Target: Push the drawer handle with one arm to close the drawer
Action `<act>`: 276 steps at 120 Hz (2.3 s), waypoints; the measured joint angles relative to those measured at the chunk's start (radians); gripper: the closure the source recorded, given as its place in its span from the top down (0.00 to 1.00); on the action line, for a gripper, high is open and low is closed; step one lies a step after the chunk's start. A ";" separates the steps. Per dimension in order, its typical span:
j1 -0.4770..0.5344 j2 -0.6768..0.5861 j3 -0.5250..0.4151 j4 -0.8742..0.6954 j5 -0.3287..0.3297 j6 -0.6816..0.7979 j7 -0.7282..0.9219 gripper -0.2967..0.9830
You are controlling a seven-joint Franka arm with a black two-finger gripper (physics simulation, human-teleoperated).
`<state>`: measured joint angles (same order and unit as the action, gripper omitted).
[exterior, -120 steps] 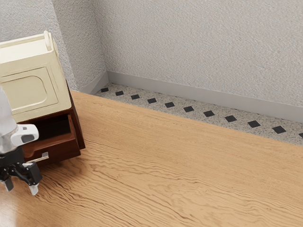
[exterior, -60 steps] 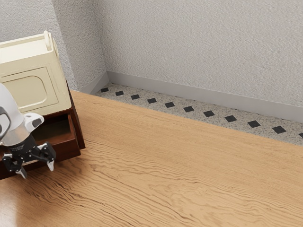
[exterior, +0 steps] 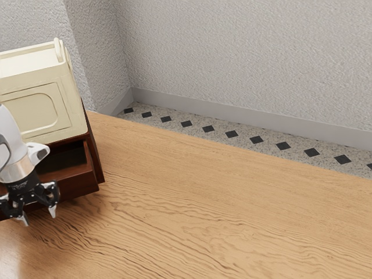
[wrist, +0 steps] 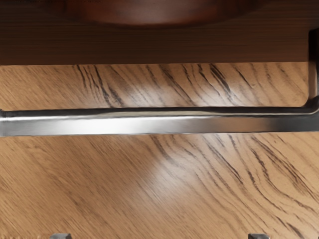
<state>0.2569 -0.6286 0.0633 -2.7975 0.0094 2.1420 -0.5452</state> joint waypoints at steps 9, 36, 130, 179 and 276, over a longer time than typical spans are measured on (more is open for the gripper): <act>0.010 -0.001 0.001 0.002 0.003 0.000 -0.015 0.39; 0.019 0.011 0.000 0.022 0.036 0.029 -0.050 0.22; 0.042 0.185 0.067 0.112 0.122 0.278 -0.109 0.15; 0.041 0.328 0.108 0.233 0.127 0.298 -0.117 0.15; 0.003 0.434 0.144 0.335 0.196 0.291 -0.372 0.15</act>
<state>0.2602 -0.1946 0.2073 -2.4628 0.2056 2.4325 -0.9174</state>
